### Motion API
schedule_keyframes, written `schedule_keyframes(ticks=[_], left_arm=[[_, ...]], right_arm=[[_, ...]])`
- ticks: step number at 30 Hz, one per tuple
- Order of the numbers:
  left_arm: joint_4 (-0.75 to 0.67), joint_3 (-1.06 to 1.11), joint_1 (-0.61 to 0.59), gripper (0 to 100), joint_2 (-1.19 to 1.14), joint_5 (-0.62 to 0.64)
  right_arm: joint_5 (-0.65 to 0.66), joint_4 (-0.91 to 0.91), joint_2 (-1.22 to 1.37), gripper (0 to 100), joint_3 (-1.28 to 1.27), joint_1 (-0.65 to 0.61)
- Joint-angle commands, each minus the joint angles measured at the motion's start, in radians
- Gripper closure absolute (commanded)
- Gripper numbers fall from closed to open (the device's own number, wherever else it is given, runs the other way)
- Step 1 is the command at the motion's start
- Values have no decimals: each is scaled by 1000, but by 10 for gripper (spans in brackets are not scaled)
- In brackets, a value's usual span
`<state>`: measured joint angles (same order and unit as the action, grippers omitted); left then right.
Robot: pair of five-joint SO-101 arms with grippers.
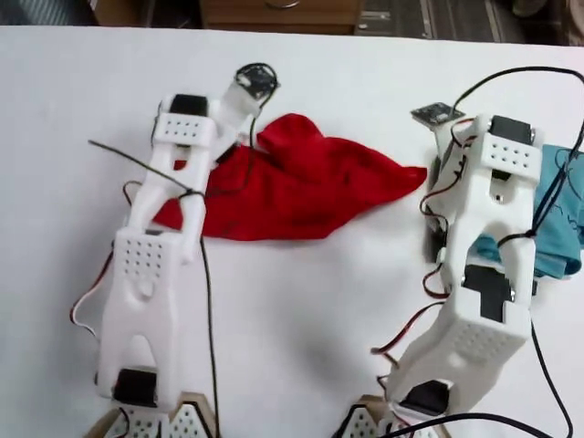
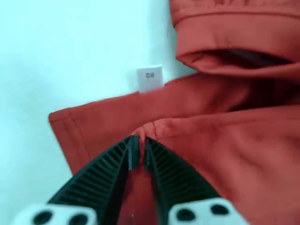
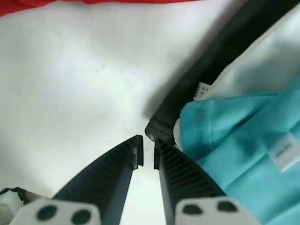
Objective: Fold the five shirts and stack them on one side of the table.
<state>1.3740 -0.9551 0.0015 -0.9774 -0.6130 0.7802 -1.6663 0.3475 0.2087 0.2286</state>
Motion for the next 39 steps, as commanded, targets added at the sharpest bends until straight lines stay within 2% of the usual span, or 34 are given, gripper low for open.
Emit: schedule_keyframes(ticks=[1, 6, 11, 15, 20, 24, 26, 30, 33, 39], left_arm=[[141, -170, 25, 977, 11, -3], [411, -401, 64, 978, 9, -3], [416, -378, 35, 979, 44, 60], [416, -245, 32, 979, 110, 61], [416, -68, 2, 979, 305, 61], [416, 56, -68, 979, 499, 55], [416, 122, -103, 979, 592, 55], [414, 309, -143, 979, 740, 55], [413, 493, -140, 979, 822, 54], [411, 740, -158, 979, 928, 49]], right_arm=[[-3, 7, -68, 947, -2, -15], [-3, 13, -68, 947, -2, -16], [-3, 13, -68, 947, -2, -8], [-3, 13, -68, 947, 0, 7], [-12, 18, -68, 947, 0, 12], [-38, 124, -70, 943, -5, 22], [21, 153, -68, 943, -6, 25], [239, 159, -67, 943, -5, 5], [310, 186, -76, 943, 0, -18], [80, 364, -50, 943, -21, -94]])
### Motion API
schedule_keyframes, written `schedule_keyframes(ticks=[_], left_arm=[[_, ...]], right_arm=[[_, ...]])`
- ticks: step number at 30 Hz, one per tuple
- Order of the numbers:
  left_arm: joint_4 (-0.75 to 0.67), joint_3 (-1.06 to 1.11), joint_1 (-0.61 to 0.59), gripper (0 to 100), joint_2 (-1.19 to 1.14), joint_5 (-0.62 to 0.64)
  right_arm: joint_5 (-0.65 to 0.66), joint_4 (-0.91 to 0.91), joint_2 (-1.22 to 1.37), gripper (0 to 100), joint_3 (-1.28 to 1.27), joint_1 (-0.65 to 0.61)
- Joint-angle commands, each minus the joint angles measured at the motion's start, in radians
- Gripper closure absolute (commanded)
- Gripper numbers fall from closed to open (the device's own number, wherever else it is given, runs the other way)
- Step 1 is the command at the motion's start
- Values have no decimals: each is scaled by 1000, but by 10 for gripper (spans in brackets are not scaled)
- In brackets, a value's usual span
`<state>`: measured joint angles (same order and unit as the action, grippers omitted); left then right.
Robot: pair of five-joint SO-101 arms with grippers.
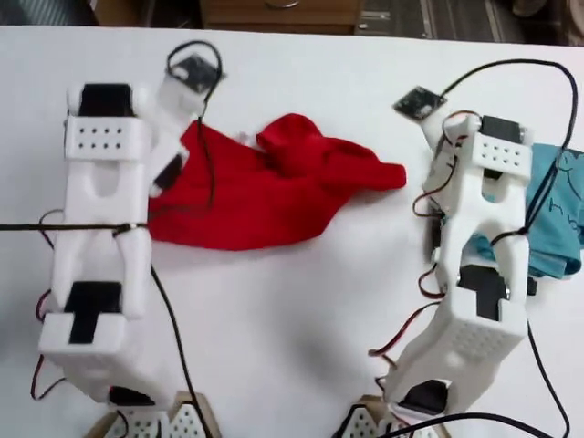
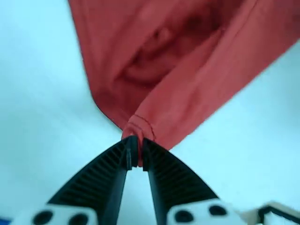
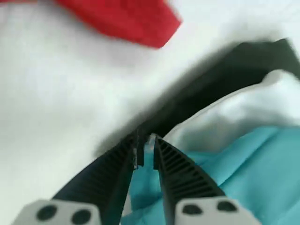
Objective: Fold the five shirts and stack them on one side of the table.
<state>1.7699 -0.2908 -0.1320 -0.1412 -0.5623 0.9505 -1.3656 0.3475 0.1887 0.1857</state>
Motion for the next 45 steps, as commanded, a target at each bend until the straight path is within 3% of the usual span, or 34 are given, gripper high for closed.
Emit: schedule_keyframes(ticks=[1, 8, 13, 18, 26, 35, 41, 45], left_arm=[[15, 101, -32, 979, 98, -2], [15, 171, -160, 979, 110, -57], [15, 166, -189, 979, 110, -57], [-2, 166, -189, 979, 106, -54], [-66, 173, -189, 979, 103, -48], [-72, 179, -189, 978, 101, -48], [-143, 291, -189, 978, 101, -46], [-164, 366, -189, 978, 101, -54]], right_arm=[[-100, 85, -33, 943, -5, -76], [-109, 315, 124, 943, 21, -196], [-104, 351, 222, 943, 64, -234], [-81, 130, 219, 943, 69, -231], [279, -305, 179, 947, 63, -262], [302, -326, 25, 947, 61, -182], [293, -331, -137, 943, -40, -257], [195, -326, -162, 920, -158, -294]])
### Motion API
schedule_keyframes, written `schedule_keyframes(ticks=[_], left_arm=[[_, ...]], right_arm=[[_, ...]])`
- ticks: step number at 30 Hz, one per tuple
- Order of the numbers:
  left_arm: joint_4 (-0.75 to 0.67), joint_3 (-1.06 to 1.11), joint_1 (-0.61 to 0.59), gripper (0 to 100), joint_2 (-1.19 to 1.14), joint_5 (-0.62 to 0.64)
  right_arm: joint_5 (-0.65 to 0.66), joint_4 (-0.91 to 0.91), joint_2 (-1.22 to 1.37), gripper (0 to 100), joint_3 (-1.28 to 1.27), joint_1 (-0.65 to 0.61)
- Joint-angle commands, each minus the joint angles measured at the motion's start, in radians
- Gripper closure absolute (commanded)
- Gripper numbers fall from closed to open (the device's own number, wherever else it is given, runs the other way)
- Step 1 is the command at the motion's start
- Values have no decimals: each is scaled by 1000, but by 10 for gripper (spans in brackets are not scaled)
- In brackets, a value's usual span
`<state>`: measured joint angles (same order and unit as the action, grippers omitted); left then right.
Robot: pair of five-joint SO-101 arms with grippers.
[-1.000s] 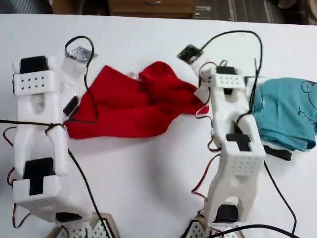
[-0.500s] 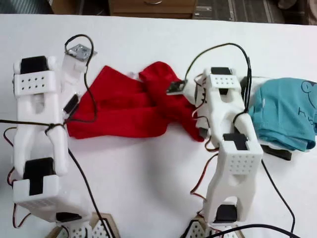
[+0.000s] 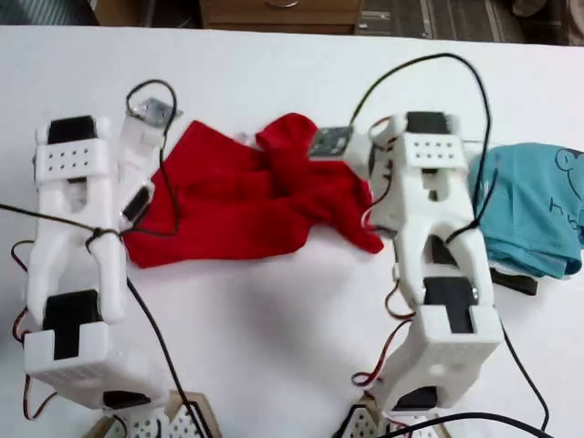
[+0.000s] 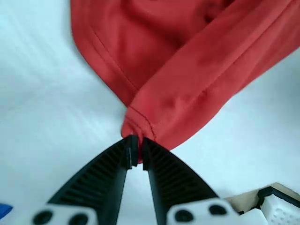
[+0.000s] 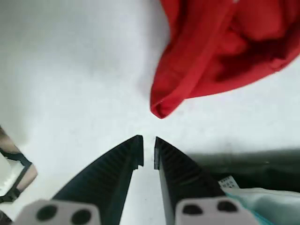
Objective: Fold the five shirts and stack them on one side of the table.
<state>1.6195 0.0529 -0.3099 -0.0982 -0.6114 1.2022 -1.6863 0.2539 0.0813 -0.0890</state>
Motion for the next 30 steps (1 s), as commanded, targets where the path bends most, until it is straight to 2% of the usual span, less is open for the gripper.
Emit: schedule_keyframes(ticks=[1, 5, 10, 16, 24, 30], left_arm=[[-14, 27, -11, 978, 58, -5], [-20, 27, -11, 978, 64, -6], [-20, 27, -6, 978, 64, -8], [-14, -30, -8, 978, 61, -9], [12, -99, -11, 978, 61, -6], [3, -97, -11, 978, 60, -8]], right_arm=[[-72, -2, -68, 896, -78, -19], [-55, 65, -68, 807, -166, -5], [-43, 139, -68, 812, -193, -8], [-44, 145, -64, 812, -256, -97], [-41, 168, -1, 851, -296, -105], [-37, 50, -125, 971, -296, -93]])
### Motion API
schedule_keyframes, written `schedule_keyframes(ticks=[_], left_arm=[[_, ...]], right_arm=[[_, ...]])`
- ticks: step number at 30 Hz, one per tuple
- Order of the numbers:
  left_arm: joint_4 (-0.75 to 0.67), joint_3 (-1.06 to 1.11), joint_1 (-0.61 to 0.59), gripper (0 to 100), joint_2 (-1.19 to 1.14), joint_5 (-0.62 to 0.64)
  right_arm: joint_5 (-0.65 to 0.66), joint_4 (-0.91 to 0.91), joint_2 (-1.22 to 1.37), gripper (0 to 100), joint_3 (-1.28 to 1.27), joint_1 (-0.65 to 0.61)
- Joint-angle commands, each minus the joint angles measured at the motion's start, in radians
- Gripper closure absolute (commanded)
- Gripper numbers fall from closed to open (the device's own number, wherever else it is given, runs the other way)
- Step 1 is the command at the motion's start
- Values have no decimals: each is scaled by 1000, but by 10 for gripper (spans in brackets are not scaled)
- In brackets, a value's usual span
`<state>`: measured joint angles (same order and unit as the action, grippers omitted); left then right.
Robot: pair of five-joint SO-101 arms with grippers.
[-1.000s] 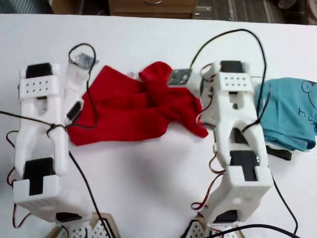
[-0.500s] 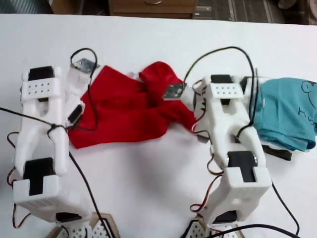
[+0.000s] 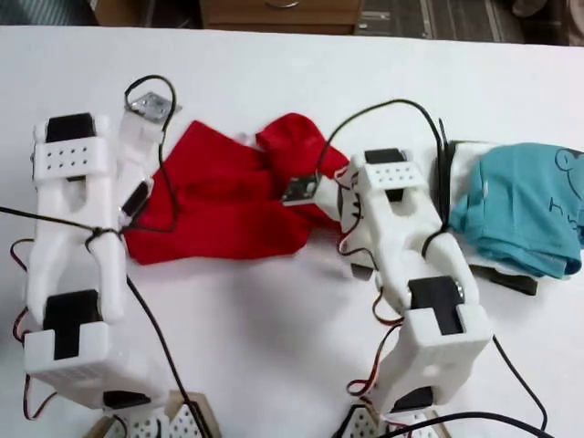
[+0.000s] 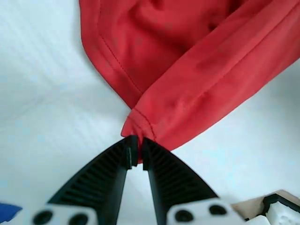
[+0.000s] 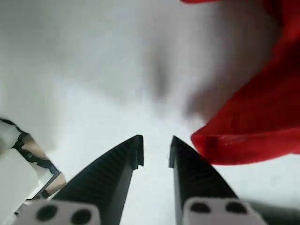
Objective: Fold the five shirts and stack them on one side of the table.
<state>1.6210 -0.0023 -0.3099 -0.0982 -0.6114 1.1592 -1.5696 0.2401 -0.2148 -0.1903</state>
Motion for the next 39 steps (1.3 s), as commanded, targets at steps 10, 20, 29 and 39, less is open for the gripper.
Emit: schedule_keyframes(ticks=[10, 20, 29, 39], left_arm=[[0, -45, -8, 978, 60, 0], [0, -41, -11, 978, 60, -6], [0, -42, -11, 978, 60, -6], [0, -41, -11, 978, 60, -6]], right_arm=[[-21, -15, -297, 960, -20, 90], [-71, 36, -35, 662, 5, 50], [-68, 38, 90, 662, 121, 50], [-74, 48, 217, 687, 204, 47]])
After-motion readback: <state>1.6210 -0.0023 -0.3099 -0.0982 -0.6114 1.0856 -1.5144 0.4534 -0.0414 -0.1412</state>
